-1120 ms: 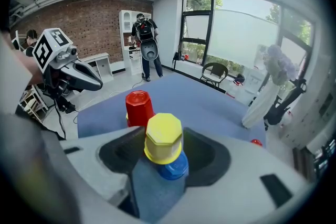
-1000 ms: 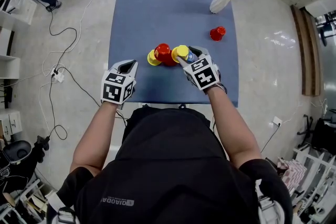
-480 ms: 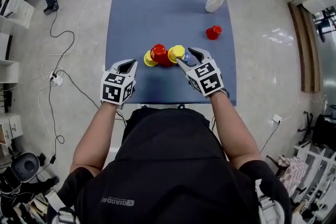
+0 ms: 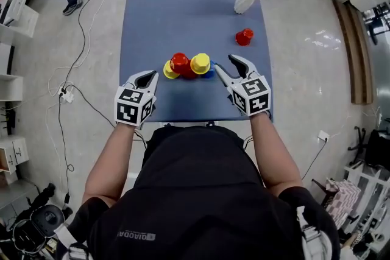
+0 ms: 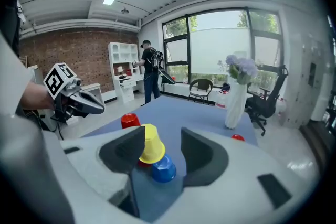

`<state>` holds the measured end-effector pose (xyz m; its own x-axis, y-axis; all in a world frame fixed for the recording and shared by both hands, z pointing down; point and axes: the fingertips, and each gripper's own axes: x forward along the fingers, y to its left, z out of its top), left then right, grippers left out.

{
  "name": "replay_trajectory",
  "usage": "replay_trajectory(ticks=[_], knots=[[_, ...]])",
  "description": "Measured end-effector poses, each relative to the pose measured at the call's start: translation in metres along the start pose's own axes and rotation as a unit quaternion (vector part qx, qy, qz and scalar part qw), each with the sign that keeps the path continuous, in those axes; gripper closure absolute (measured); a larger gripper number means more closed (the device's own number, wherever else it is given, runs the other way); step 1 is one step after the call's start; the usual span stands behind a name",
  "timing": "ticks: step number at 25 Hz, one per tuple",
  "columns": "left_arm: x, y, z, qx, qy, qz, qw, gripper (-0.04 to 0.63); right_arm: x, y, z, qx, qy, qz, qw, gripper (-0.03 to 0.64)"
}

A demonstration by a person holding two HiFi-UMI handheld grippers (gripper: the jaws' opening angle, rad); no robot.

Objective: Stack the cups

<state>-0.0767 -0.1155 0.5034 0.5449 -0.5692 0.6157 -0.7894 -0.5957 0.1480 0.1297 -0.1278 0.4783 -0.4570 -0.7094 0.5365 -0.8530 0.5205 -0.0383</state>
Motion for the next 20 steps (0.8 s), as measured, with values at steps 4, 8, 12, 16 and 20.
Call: replay_trajectory(ticks=[4,8,12,16,20], knots=[[0.001,-0.003,0.003,-0.009,-0.003,0.0,1.0,0.592,-0.005,-0.025,-0.006,0.026,-0.005,-0.02,0.999,0.403],[0.002,-0.005,-0.002,-0.012,0.004,0.011,0.9999,0.592,-0.006,-0.049,-0.017,0.024,0.01,-0.043,0.999,0.405],[0.002,-0.008,-0.008,-0.019,0.007,0.022,0.9995,0.592,-0.005,-0.073,-0.031,0.027,0.026,-0.069,0.997,0.405],[0.006,-0.016,-0.01,-0.031,0.008,0.031,0.999,0.592,-0.002,-0.098,-0.043,0.035,0.034,-0.087,0.995,0.405],[0.008,-0.024,-0.009,-0.035,0.007,0.038,0.9986,0.592,0.008,-0.125,-0.056,0.039,0.05,-0.101,0.993,0.405]])
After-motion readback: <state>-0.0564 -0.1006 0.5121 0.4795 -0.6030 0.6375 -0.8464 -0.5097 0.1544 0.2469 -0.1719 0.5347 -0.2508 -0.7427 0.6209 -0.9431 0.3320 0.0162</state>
